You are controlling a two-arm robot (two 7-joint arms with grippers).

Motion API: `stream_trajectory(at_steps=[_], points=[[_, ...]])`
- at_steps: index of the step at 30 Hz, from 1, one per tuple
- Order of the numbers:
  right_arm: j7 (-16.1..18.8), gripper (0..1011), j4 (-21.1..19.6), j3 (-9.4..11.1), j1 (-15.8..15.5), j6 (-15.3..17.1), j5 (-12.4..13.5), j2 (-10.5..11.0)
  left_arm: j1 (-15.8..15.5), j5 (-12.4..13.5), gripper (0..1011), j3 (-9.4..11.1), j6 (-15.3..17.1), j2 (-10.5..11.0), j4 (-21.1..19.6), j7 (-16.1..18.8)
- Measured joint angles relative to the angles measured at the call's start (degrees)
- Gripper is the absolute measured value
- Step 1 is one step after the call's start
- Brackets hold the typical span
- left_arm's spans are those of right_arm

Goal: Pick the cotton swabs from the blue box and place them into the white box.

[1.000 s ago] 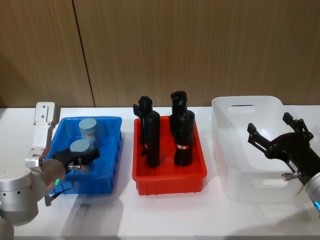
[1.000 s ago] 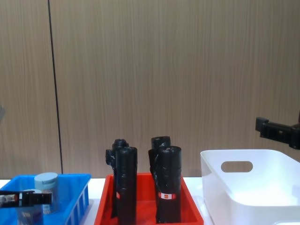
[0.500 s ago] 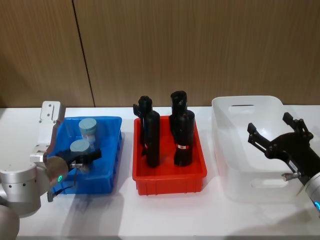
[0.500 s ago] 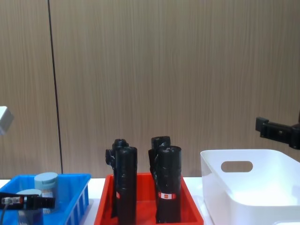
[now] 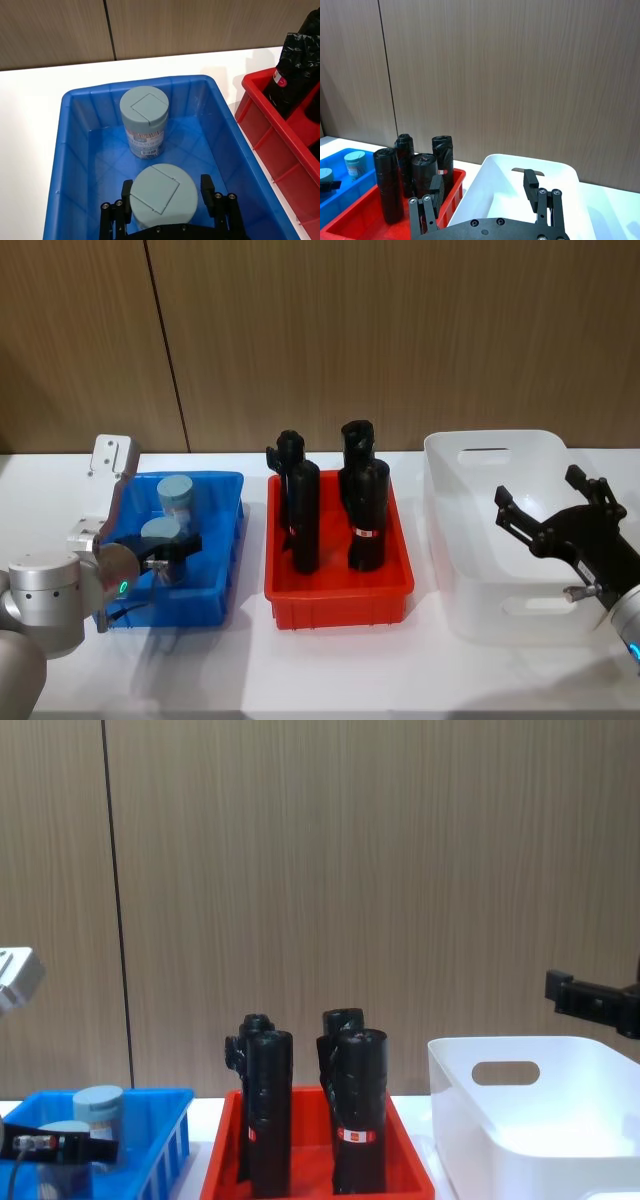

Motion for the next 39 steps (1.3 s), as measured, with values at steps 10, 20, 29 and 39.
stream_trajectory(at_steps=[10,20,29,39], points=[[0.0,1002,0.0,0.0,0.0,0.0,0.0,0.0,-1.3,1.3,674,0.1,-0.1,-0.4,1.8,-0.9],[0.0,1002,0.0,0.0,0.0,0.0,0.0,0.0,-1.7,2.3,670,0.1,-0.3,-0.6,2.2,-1.3],[0.0,1002,0.0,0.0,0.0,0.0,0.0,0.0,-1.1,3.8,670,0.1,-1.1,-0.3,-0.6,-0.8],[0.0,1002,0.0,0.0,0.0,0.0,0.0,0.0,1.1,5.5,670,0.1,-1.3,0.6,-7.9,0.3]])
